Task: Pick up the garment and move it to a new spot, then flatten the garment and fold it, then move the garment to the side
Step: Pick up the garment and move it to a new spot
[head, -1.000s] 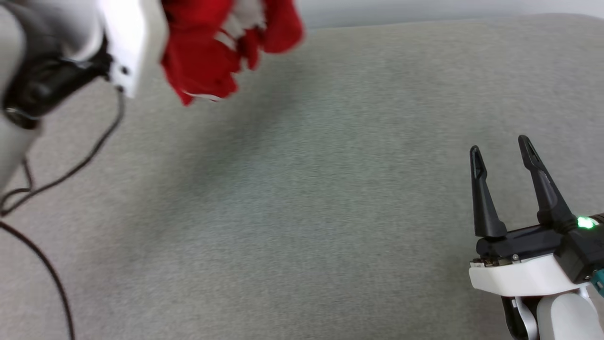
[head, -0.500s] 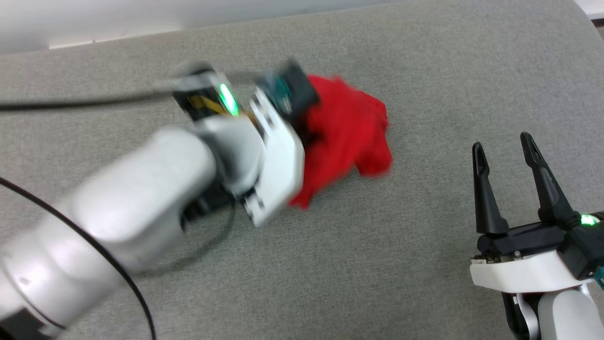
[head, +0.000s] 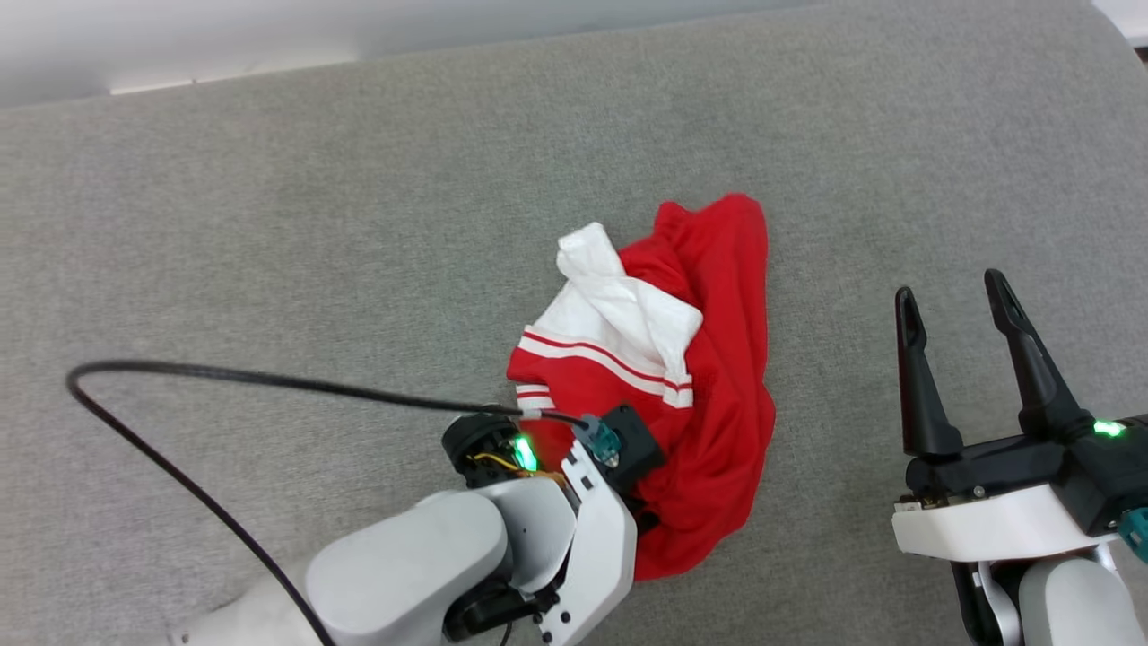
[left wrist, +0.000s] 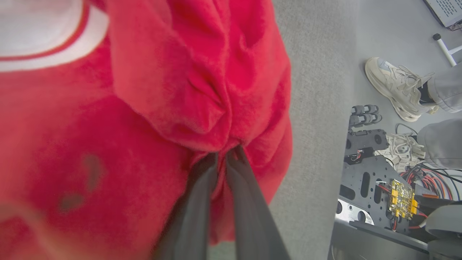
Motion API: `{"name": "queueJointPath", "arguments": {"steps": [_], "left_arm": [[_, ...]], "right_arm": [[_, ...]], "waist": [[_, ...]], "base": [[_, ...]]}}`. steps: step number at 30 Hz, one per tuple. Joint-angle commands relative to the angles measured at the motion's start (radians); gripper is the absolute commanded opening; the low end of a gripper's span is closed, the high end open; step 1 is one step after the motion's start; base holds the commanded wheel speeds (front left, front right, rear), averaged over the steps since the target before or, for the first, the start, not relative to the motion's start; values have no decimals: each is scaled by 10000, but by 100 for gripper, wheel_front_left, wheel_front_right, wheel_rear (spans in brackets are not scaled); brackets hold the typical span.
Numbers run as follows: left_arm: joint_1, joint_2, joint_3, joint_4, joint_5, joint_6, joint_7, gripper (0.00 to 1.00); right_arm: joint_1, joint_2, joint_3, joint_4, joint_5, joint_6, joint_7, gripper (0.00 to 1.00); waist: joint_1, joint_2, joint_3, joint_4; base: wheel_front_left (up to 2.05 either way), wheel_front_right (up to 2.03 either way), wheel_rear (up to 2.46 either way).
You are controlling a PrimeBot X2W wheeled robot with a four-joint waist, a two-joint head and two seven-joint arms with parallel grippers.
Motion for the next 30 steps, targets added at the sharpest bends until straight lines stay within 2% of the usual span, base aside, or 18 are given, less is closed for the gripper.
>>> {"name": "queueJointPath", "arguments": {"steps": [1,2,4,9,14,22,25,30], "left_arm": [[223,-48,-64,100,104,-2,-61,0],[230,-66,-59,187,188,-2,-231,0],[123,-177,134,341,450,149,-800,100],[84,-360,599,351,928,576,-2261,100],[404,-393,1231,222,1227,1387,-3712,100],[1118,11,2386,422,2034,3527,-6102,100],[1629,226,2973,374,2201,4406,-6509,100],[2666,464,4350,-249,2673,5505,-6674,100]], "right_arm": [[75,9,23,37,-75,-3,-21,100],[125,9,34,69,-75,-3,-21,100],[219,9,49,97,-83,-3,-21,100],[465,9,66,220,-212,-3,-21,100],[743,9,39,380,-299,-3,-21,100],[1104,9,-7,498,-375,-5,-21,100],[1213,9,-37,513,-361,-3,-21,100],[1268,9,-131,511,-227,-3,-20,100]], "waist": [[0,-1,-103,81],[0,-1,-162,114],[0,-1,-298,186],[0,-1,-782,409],[0,-1,-1302,630],[0,-1,-1849,908],[0,-1,-1945,971],[0,-1,-2035,1082]], "base": [[0,0,0],[0,0,0],[0,0,0],[0,0,0],[0,0,0],[0,0,0],[0,0,0],[0,0,0]]}}
